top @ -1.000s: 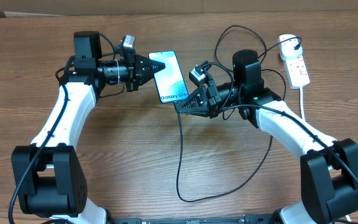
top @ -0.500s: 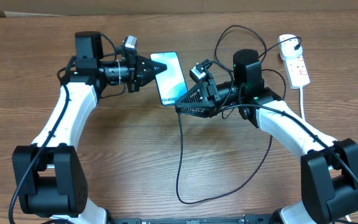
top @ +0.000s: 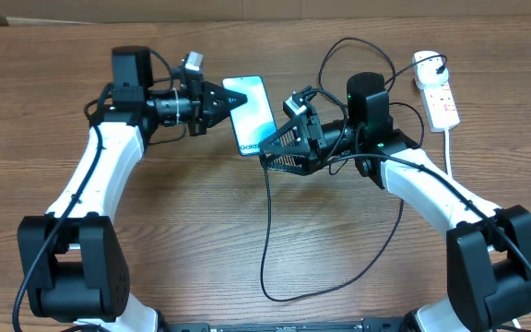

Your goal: Plug charger to phone and switch on socket

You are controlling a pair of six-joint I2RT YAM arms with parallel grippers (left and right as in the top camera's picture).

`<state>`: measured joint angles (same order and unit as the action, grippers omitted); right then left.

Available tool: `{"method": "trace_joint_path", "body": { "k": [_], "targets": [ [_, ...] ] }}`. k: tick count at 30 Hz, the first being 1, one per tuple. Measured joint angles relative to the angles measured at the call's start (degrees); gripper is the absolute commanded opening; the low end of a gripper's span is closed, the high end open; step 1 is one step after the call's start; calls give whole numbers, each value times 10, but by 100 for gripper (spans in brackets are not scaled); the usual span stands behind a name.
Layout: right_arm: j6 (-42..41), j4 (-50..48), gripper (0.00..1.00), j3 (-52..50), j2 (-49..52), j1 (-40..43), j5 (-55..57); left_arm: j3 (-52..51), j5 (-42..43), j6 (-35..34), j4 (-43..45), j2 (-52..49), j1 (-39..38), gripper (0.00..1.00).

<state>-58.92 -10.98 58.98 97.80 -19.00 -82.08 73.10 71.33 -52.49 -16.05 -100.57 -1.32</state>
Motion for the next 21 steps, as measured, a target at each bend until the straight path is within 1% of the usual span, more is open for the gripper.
{"method": "trace_joint_path", "body": {
  "k": [4,10,13,18,21],
  "targets": [
    [2,0,82,0,0,24,4,0,-11,13,-3,0,14,4],
    [2,5,82,0,0,57,9,0,-18,32,-26,-8,14,4],
    [7,21,82,0,0,59,9,0,-8,34,-26,-25,14,4],
    [42,71,82,0,0,57,9,0,-1,34,-26,-55,14,4],
    [68,101,82,0,0,58,12,0,0,36,-2,-67,14,4]
  ]
}}
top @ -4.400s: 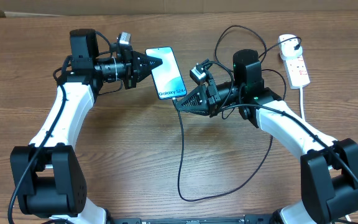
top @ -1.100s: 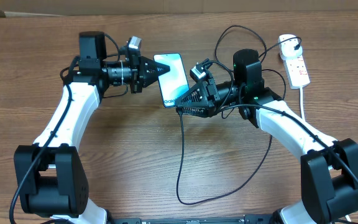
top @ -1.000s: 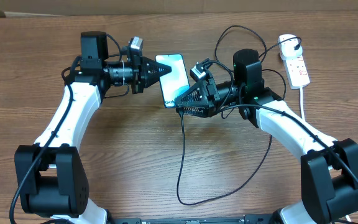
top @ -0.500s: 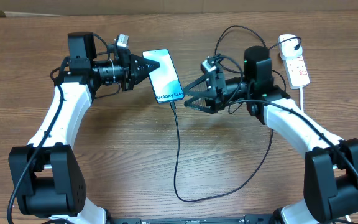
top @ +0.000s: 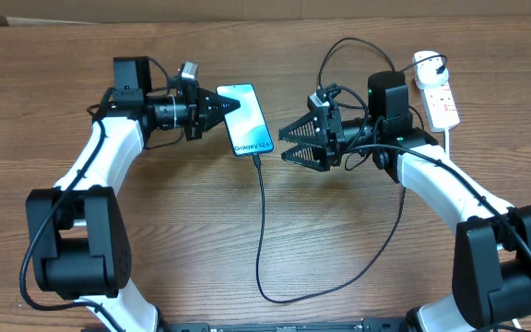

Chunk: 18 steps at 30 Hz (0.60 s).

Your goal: Plug charger to phone and switch on socket

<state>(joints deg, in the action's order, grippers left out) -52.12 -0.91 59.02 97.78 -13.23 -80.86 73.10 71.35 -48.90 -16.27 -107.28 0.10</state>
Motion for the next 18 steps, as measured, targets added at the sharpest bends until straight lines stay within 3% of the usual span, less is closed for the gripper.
{"method": "trace_joint_path", "body": {
  "k": [10,18],
  "targets": [
    [100,45,82,0,0,0,10,0,-20,54,95,-39,0,4],
    [121,46,82,0,0,0,22,0,-34,61,101,-95,-1,4]
  ]
}}
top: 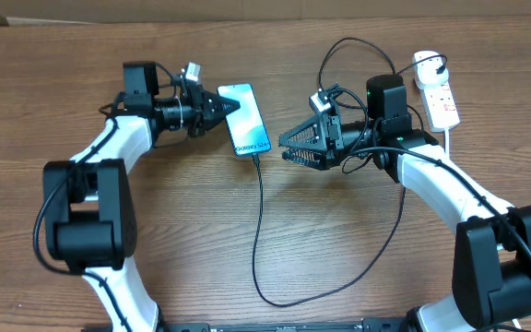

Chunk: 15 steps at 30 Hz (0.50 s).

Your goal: Plug charger to phone and switch on socket

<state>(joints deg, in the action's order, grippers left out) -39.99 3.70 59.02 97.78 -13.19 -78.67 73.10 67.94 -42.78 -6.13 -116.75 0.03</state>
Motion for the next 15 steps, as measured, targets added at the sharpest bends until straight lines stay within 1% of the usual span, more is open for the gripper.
{"method": "trace_joint_path", "body": {
  "k": [8,15],
  "targets": [
    [5,0,82,0,0,0,12,0,-6,6,36,-77,0,5],
    [6,0,81,0,0,0,14,0,-15,6,97,-101,0,6]
  ]
}}
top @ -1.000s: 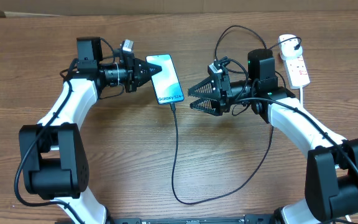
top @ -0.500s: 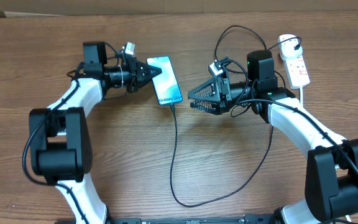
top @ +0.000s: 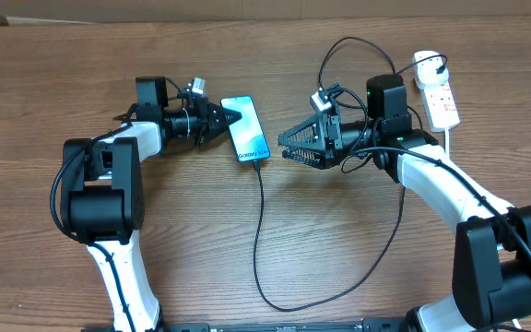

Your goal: Plug charger to phone and switch on socket

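Observation:
The phone [top: 248,127] lies screen-up and lit on the table, left of centre. The black charger cable [top: 259,231] is plugged into its near end and loops down and round to the white socket strip [top: 441,97] at the far right. My left gripper [top: 234,118] points right, its tips closed on the phone's left edge. My right gripper [top: 285,148] stands open a little to the right of the phone, with nothing between its fingers.
The wooden table [top: 182,249] carries the cable's slack loop near the front edge. A second plug and cable [top: 429,63] sit in the top of the socket strip. The right arm [top: 431,175] reaches across between strip and phone.
The phone has shifted slightly toward the front and turned a little, with my left gripper still on its edge. The left arm has folded further back. The right gripper has hardly moved.
At first my left gripper held the phone's left edge while my right gripper was at the phone's near end with the cable. Then the cable sat in the phone and the right gripper stood open, away to the right. It has stayed there while the left arm folded back.

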You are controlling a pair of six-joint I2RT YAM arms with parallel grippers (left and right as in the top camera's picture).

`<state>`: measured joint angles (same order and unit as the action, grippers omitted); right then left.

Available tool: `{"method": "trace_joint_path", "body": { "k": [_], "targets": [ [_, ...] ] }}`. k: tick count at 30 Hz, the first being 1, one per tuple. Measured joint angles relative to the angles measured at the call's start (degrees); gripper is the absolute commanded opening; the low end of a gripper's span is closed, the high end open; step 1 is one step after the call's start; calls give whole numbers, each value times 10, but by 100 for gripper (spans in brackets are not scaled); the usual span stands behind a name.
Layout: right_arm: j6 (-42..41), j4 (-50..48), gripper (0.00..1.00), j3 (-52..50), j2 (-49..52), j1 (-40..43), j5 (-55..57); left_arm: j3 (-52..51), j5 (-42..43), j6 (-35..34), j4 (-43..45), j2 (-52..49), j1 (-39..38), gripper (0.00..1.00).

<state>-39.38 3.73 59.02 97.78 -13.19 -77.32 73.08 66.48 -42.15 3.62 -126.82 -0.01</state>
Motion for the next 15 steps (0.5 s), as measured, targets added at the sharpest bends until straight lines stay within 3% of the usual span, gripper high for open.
{"method": "trace_joint_path", "body": {
  "k": [15],
  "targets": [
    [2,23,81,0,0,0,11,0,-92,9,23,0,-20,5]
  ]
}}
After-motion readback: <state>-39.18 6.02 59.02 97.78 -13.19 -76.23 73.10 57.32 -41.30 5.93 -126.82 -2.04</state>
